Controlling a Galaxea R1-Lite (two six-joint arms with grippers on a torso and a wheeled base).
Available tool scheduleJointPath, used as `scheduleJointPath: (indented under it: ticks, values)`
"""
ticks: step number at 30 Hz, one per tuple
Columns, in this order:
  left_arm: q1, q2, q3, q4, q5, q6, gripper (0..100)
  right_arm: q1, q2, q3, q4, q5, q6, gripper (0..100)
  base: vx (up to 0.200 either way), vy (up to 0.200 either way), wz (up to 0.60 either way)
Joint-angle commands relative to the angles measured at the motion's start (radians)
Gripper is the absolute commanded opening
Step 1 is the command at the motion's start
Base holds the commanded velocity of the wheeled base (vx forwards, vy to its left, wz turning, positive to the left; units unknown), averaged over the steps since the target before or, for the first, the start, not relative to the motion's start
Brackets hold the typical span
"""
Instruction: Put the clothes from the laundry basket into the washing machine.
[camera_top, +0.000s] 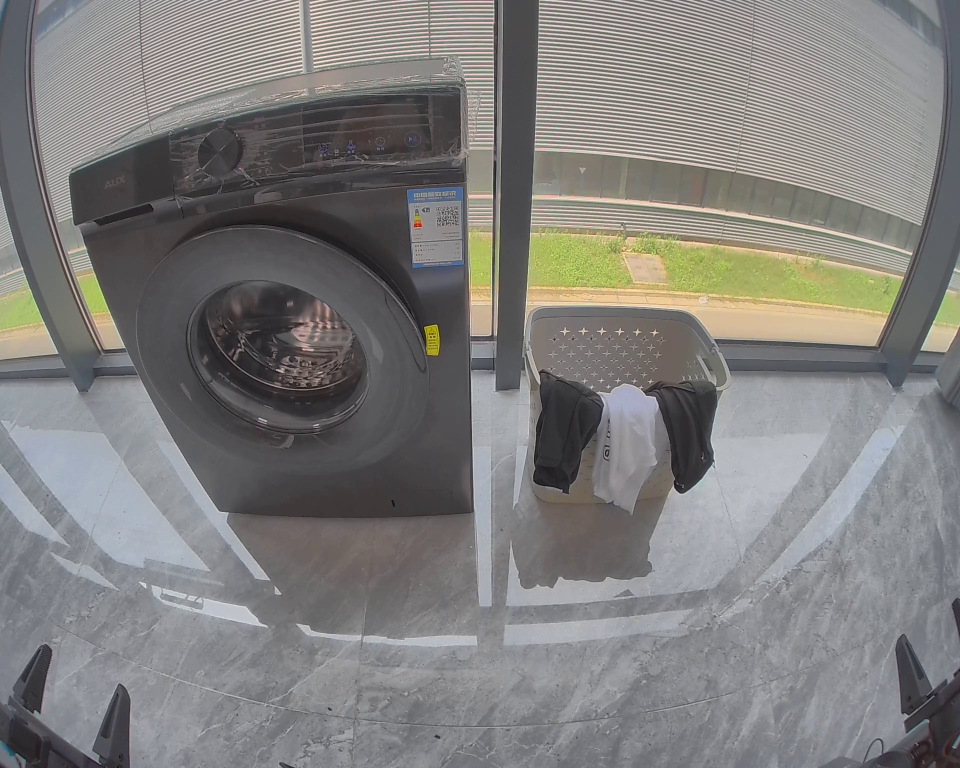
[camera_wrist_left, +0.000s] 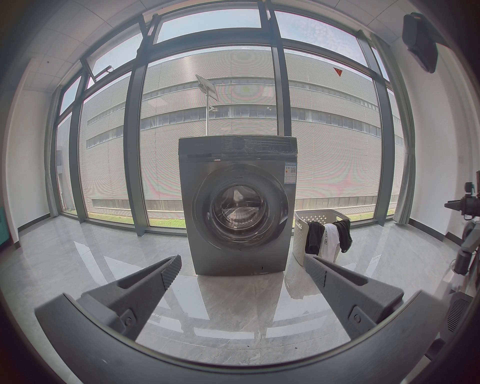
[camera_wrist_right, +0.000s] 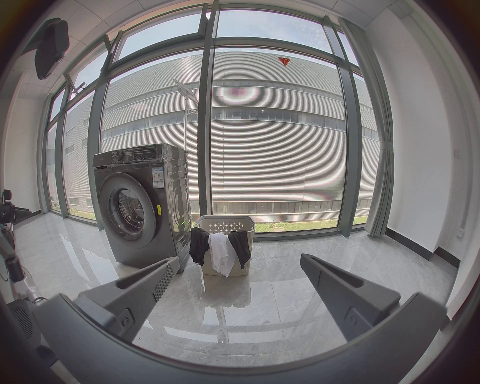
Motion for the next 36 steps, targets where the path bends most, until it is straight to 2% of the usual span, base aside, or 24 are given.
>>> scheduleJointPath:
  ticks: [1, 36]
  values:
    - [0.000, -0.016, 0.018, 0.000, 0.000, 0.000, 100, 0.000, -0.016, 0.018, 0.000, 0.000, -0.001, 100, 0.000, 0.000, 0.00]
    - [0.000, -0.016, 0.018, 0.000, 0.000, 0.002, 100, 0.000, -0.016, 0.018, 0.000, 0.000, 0.000, 100, 0.000, 0.000, 0.00]
